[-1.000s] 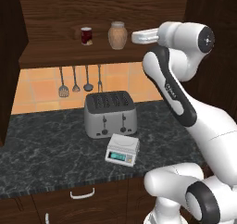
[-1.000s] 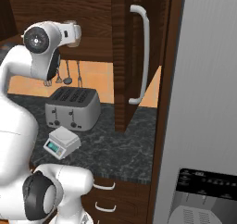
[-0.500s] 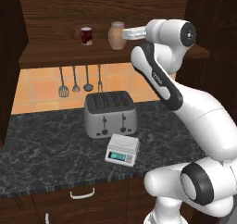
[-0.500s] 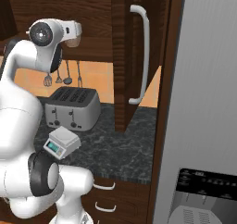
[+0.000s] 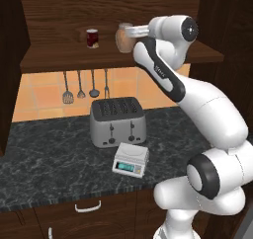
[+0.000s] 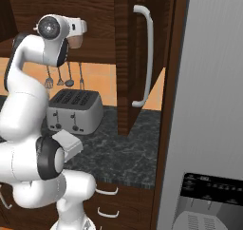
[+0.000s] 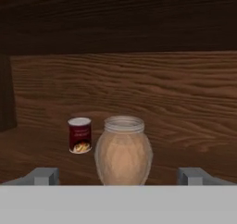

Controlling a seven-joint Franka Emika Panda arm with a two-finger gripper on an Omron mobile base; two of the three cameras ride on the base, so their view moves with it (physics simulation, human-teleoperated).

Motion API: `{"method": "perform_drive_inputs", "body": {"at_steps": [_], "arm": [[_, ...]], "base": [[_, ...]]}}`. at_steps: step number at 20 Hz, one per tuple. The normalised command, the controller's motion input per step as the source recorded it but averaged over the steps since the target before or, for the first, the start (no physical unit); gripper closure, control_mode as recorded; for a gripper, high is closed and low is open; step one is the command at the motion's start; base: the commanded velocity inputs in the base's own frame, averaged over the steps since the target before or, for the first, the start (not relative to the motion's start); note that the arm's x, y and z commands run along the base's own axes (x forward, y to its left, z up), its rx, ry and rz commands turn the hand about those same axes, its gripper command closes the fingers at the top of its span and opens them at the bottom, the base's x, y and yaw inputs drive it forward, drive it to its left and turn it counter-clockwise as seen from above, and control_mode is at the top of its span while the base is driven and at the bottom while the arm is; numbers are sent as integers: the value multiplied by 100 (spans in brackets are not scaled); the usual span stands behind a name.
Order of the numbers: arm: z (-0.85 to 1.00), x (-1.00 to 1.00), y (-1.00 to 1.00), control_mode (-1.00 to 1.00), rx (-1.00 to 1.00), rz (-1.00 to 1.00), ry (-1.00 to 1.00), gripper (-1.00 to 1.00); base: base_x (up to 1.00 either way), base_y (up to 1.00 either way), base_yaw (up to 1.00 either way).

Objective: Pick the honey bottle and place it on the digital scale for weighing, and close the cabinet.

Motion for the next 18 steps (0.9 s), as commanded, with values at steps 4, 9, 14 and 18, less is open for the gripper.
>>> {"method": "perform_drive_inputs", "body": {"at_steps": [4,9,14,18], "arm": [[0,34,0,-100,0,0,0,-100],[0,38,0,-100,0,0,0,-100],[0,30,16,-100,0,0,1,-100],[0,30,15,-100,0,0,2,-100]], "base": [[0,0,0],[0,0,0],[0,0,0],[0,0,0]]}}
